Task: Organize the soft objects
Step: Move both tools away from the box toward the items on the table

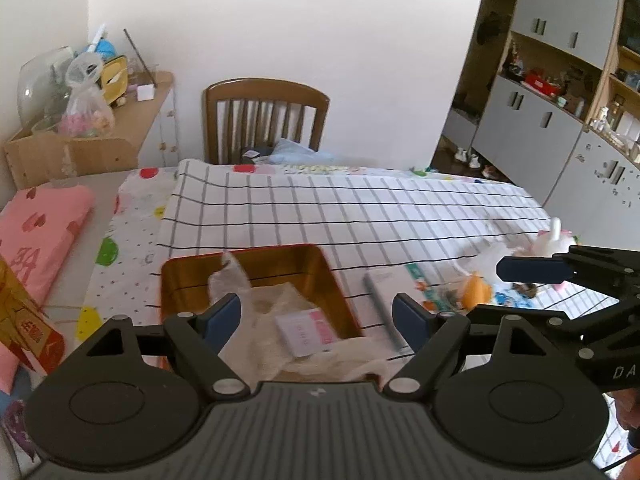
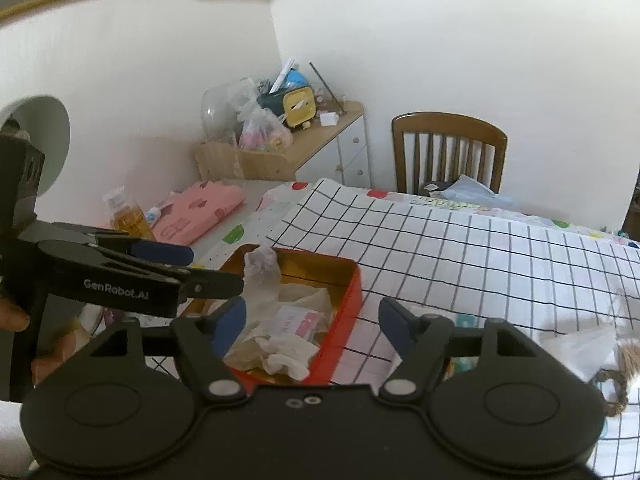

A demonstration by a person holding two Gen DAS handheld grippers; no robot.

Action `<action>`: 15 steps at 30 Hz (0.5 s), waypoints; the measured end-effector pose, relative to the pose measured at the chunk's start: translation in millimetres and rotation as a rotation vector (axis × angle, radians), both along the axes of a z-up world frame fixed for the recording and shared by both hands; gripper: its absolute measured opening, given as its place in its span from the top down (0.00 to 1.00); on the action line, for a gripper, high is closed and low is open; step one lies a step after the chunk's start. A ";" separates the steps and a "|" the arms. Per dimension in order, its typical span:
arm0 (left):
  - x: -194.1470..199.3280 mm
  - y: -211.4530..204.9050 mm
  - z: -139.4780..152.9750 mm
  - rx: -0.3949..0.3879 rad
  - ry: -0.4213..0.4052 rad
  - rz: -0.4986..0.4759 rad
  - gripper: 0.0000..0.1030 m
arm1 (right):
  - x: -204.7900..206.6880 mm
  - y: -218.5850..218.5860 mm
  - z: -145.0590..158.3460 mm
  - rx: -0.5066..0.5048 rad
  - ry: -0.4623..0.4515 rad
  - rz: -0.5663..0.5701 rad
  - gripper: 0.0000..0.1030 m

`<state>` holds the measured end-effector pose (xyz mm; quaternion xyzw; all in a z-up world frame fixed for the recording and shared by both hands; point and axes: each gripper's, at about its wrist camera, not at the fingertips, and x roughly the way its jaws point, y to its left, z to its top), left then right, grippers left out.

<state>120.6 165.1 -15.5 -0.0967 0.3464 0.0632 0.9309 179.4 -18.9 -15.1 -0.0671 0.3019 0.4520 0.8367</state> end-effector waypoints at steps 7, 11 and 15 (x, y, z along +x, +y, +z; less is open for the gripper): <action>6.6 -35.2 8.9 -0.006 -0.028 -0.027 0.16 | 5.6 -41.0 4.3 0.029 0.003 -0.041 0.16; 13.4 -55.8 11.4 -0.001 -0.034 -0.042 0.15 | 10.0 -65.7 4.7 0.037 -0.003 -0.063 0.11; 21.6 -77.8 11.3 -0.003 -0.047 -0.058 0.15 | 12.7 -90.3 3.8 0.039 -0.013 -0.087 0.07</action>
